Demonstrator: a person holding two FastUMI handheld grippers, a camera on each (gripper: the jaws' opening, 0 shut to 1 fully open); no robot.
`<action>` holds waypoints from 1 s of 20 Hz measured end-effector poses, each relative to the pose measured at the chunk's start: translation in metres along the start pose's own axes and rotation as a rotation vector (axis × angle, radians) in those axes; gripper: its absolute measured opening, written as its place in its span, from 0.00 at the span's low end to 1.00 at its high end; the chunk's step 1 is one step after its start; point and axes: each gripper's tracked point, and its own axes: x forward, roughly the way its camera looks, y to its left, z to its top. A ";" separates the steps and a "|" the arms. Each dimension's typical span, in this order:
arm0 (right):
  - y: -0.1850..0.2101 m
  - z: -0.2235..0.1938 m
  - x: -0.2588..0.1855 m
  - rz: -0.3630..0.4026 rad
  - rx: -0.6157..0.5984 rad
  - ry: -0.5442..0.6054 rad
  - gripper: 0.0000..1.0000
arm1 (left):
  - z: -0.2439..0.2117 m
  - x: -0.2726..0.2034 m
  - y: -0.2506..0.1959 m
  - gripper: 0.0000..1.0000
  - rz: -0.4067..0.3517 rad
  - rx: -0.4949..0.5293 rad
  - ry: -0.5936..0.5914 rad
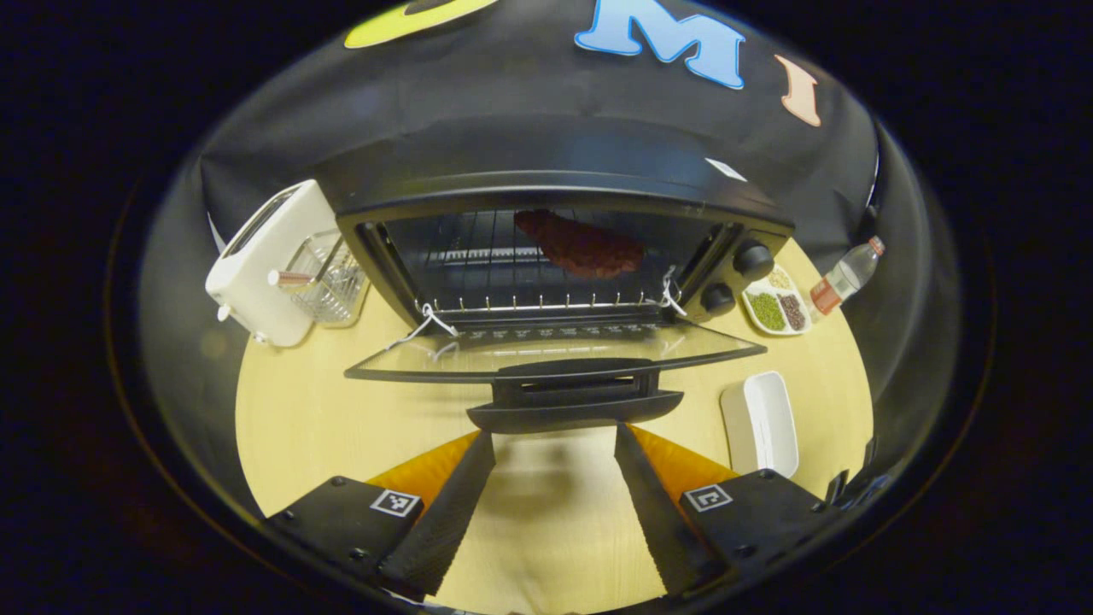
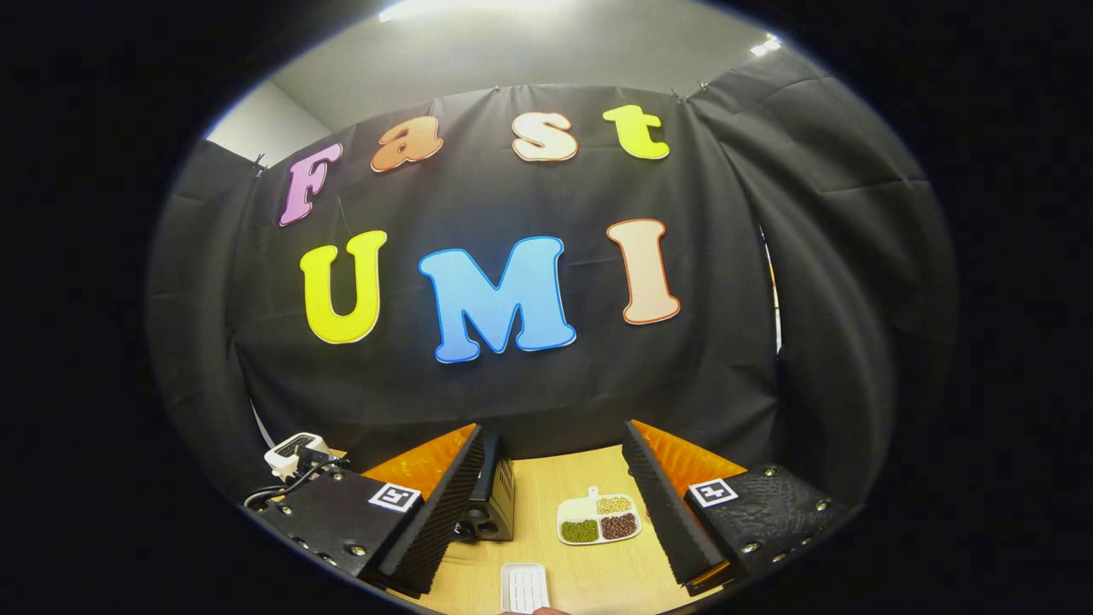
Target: Open the electric oven with the left hand, put the food in, and close the electric oven.
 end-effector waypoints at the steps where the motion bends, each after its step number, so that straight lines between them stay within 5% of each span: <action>1: -0.003 0.000 0.000 -0.002 -0.003 -0.001 0.98 | 0.003 -0.002 0.000 0.96 0.001 -0.001 -0.006; 13: -0.029 0.002 -0.005 -0.005 -0.023 -0.002 0.98 | 0.034 -0.039 -0.011 0.96 0.009 -0.032 -0.111; 16: -0.033 -0.001 -0.002 0.012 -0.028 0.009 0.98 | 0.056 -0.070 -0.024 0.97 -0.001 -0.030 -0.233; 20: -0.034 0.007 -0.002 0.046 -0.030 -0.007 0.99 | 0.117 -0.162 -0.051 0.96 -0.007 -0.027 -0.537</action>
